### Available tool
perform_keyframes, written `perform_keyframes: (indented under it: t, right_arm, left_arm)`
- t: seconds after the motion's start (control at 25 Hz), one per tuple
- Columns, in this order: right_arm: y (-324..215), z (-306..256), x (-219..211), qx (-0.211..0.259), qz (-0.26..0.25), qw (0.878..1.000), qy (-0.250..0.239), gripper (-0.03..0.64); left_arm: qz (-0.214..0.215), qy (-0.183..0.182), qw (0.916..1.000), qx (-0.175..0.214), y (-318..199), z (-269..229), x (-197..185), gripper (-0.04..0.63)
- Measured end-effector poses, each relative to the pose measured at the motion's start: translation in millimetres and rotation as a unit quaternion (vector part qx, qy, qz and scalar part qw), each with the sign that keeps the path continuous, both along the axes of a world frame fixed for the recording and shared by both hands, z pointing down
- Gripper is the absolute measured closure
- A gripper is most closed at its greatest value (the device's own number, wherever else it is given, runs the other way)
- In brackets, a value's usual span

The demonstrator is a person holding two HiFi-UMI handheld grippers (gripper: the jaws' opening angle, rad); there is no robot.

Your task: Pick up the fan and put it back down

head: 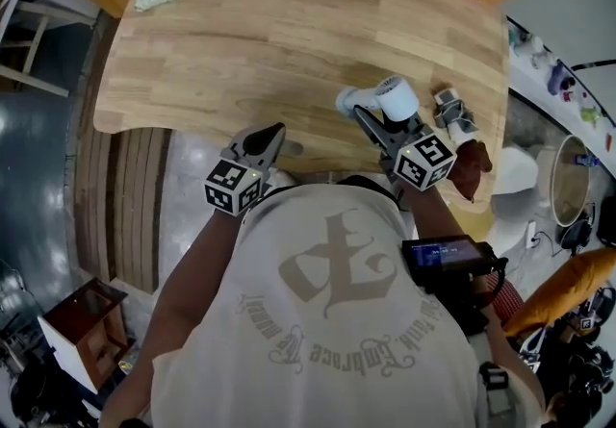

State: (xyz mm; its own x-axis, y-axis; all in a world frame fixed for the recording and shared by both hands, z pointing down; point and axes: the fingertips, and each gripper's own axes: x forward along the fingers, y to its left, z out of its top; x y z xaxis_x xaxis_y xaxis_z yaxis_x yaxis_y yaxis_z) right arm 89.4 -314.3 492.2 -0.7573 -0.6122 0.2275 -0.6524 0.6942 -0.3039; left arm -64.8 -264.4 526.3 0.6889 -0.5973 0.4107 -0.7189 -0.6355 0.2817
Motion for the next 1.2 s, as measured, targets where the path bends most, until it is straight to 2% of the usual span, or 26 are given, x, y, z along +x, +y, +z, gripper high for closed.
perform_keyframes:
  t: [0.64,1.04,1.2]
  right_arm:
    - [-6,5,21,0.001,-0.008,1.0,-0.018,0.41]
    - [0,30,34,-0.007,-0.007,1.0,0.003,0.41]
    - [-5,42,54,-0.023,0.0,1.0,0.006,0.41]
  left_arm:
    - [-0.019,-0.017,0.9996,-0.013,-5,5,22,0.584]
    - [-0.022,-0.017,0.9995,-0.016,3,7,30,0.584]
    - [-0.019,-0.022,0.9992,-0.028,1,9,47,0.584]
